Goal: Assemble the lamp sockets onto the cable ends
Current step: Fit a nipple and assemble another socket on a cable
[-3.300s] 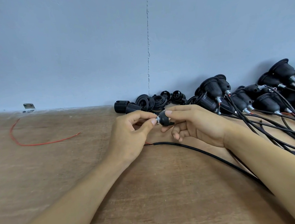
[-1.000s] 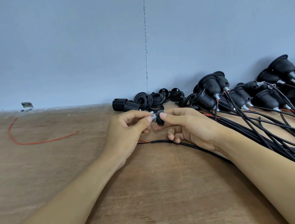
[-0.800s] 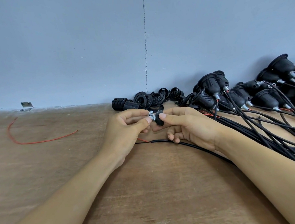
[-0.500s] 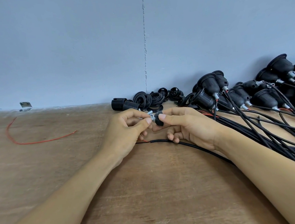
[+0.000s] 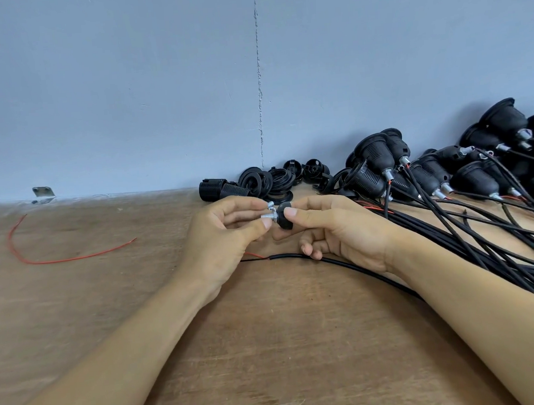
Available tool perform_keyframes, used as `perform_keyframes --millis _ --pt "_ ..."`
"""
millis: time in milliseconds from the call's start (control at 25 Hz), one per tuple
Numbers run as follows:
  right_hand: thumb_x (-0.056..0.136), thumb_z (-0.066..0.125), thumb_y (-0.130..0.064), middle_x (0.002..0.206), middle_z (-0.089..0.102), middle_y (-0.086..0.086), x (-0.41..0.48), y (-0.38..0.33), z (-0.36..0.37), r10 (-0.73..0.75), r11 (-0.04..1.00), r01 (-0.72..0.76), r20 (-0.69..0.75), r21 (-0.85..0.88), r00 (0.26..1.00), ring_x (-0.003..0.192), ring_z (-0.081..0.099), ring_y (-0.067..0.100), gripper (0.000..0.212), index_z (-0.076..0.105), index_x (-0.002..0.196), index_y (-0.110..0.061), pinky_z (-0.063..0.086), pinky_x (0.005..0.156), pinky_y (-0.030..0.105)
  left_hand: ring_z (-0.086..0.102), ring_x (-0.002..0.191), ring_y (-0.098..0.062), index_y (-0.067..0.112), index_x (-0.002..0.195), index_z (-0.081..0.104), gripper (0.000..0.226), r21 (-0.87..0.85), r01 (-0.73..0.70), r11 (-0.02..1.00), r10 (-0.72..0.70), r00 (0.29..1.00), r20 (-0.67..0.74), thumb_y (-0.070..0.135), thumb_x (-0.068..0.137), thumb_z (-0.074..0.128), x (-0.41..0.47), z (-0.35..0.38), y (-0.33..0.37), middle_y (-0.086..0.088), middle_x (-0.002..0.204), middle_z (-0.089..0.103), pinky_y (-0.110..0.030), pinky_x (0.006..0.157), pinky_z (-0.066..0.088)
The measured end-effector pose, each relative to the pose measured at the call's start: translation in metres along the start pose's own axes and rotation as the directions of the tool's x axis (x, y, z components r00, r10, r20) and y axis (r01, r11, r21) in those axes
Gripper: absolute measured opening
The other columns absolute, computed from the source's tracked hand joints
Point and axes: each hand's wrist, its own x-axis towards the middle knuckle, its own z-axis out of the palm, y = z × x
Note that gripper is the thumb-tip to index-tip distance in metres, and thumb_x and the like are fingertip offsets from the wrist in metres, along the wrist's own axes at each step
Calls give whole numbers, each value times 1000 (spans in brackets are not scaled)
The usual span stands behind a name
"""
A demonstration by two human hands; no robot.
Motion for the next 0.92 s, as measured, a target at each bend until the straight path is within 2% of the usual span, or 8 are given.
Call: perform_keyframes --millis 240,400,520,640,720,760,840,920 --pt "93 66 -26 109 72 21 1 0 1 -10 1000 10 0 14 1000 58 57 15 40 59 122 1 46 51 22 75 93 -8 34 94 76 37 20 -74 997 74 997 12 0 80 82 -1 2 -1 10 101 79 -16 78 56" --pt "90 68 -28 110 72 20 1 -1 0 -14 1000 14 3 16 1000 59 57 16 44 58 123 -1 46 52 23 70 79 -2 34 96 76 10 71 -18 997 23 997 -76 37 87 79 1 2 -2 15 88 75 -27 74 54" --pt "86 69 -30 110 73 20 0 0 0 -17 1000 16 8 16 1000 59 57 16 51 57 125 1 46 51 22 58 65 -4 26 77 74 35 231 -8 973 28 996 -84 53 96 63 2 1 -6 3 71 71 -32 71 47" --pt "89 68 -28 111 72 21 1 0 0 -18 1000 18 8 8 1000 59 57 15 49 57 126 2 46 52 22 59 64 1 30 71 74 25 296 -62 953 78 996 -42 39 94 70 1 0 -6 10 71 72 -19 66 45" --pt "90 67 -27 111 72 21 0 0 0 -19 1000 19 7 8 1000 59 56 15 44 59 124 1 46 52 22 64 74 4 35 86 76 13 230 -99 968 105 994 -17 23 86 81 3 -2 -5 17 87 75 -11 67 48" --pt "90 67 -27 110 72 21 0 0 0 -20 1000 20 7 10 1000 59 56 15 42 59 122 1 46 52 22 65 78 4 36 95 75 21 193 -108 975 113 993 -14 21 83 84 4 -2 -8 19 95 75 -11 70 49" --pt "91 67 -27 109 72 20 0 -1 0 -19 1000 19 9 9 1000 59 56 15 40 60 121 0 46 52 22 67 80 3 36 100 75 22 149 -69 986 78 995 -54 35 81 84 3 -1 -8 16 97 75 -16 73 50" --pt "92 66 -26 111 72 21 0 -1 0 -20 1000 20 7 0 1000 59 56 15 42 58 123 2 46 52 22 67 77 1 34 86 77 20 200 -31 979 45 997 -68 53 88 72 2 2 -6 11 85 75 -22 74 47"
